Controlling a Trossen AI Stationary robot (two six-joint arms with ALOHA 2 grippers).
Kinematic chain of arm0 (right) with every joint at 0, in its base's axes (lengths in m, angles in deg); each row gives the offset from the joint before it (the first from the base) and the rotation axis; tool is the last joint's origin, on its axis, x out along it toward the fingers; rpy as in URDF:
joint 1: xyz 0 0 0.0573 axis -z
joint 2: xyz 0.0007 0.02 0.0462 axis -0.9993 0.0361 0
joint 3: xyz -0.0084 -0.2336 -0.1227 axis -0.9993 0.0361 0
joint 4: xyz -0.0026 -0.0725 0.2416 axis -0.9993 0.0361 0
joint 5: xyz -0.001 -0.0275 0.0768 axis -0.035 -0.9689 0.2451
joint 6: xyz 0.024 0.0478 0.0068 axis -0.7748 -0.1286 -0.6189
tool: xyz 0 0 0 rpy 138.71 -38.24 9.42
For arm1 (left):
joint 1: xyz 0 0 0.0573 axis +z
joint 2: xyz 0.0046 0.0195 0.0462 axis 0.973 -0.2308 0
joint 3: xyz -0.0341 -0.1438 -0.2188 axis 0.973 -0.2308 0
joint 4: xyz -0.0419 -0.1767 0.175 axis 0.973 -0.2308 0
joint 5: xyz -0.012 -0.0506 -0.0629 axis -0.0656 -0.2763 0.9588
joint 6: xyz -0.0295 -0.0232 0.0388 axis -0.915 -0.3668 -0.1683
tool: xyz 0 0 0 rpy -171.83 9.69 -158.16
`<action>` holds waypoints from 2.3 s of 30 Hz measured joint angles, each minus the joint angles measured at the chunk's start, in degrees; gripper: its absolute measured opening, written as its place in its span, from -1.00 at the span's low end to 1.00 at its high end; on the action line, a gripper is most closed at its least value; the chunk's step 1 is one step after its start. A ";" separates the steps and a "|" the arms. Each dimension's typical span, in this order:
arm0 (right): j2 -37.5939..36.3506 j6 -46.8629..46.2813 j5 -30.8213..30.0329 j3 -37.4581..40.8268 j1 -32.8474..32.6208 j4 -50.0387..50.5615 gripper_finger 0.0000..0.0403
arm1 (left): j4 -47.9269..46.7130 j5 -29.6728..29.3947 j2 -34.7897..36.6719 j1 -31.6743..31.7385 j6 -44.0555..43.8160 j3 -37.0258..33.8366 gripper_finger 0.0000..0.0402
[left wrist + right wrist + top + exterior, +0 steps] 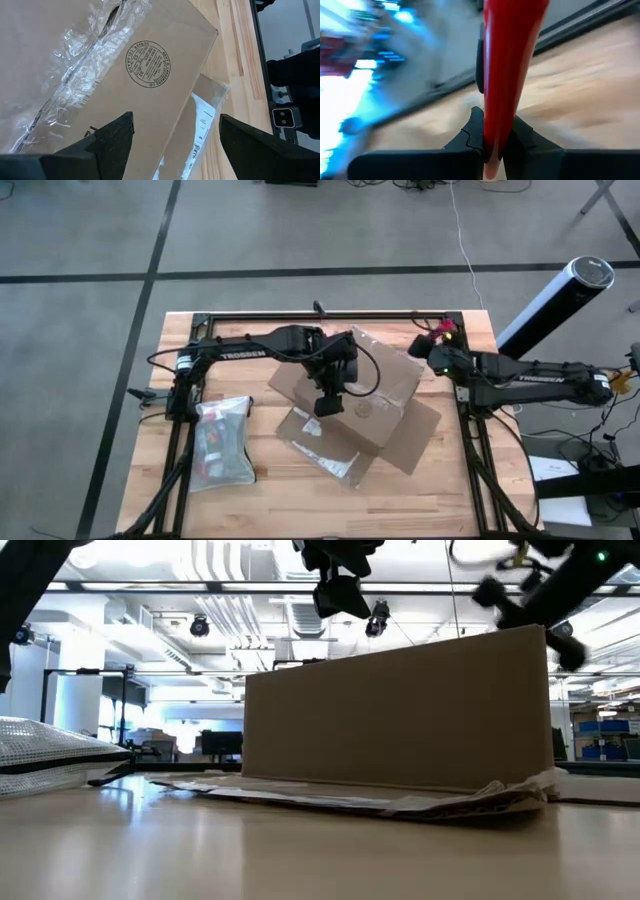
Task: Unpack boxes
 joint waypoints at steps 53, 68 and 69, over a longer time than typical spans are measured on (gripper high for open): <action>17.12 51.19 32.04 -9.27 -10.04 -0.30 -0.13 | 2.81 -11.04 -4.31 2.59 19.59 -0.11 0.35; 16.99 51.25 32.98 -9.20 -11.16 -2.71 -0.13 | -4.29 8.13 -8.39 6.40 18.19 -0.09 0.27; 16.99 51.25 32.96 -9.20 -11.14 -2.82 -0.13 | -6.11 9.67 -8.67 6.40 17.68 -0.11 0.25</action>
